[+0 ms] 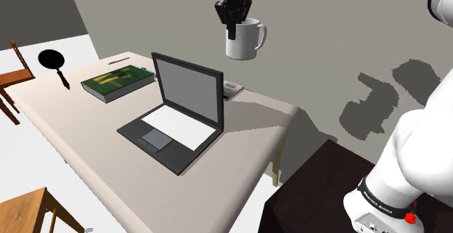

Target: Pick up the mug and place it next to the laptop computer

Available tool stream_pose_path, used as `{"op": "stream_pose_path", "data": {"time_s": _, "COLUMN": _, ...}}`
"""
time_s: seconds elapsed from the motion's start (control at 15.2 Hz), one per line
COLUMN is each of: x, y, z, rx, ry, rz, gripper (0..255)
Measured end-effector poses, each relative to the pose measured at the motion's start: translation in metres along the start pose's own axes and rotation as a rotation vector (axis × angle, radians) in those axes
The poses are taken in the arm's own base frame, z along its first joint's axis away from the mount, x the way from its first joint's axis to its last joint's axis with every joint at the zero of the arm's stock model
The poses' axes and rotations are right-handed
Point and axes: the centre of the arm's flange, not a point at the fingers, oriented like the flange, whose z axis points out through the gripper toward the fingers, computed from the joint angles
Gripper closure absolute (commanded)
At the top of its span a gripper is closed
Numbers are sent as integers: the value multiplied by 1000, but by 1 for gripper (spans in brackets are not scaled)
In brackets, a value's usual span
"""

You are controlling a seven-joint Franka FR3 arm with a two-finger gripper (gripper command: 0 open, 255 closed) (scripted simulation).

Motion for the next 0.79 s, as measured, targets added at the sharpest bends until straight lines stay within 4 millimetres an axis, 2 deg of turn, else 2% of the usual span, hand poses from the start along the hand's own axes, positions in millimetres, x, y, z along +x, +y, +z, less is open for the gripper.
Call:
{"op": "stream_pose_path", "data": {"time_s": 0.46, "x": -19, "y": -90, "z": 3, "rx": 0, "ry": 0, "rz": 0, "gripper": 255}}
{"op": "stream_pose_path", "data": {"time_s": 0.79, "x": -33, "y": -155, "z": -3, "rx": 0, "ry": 0, "rz": 0, "gripper": 255}}
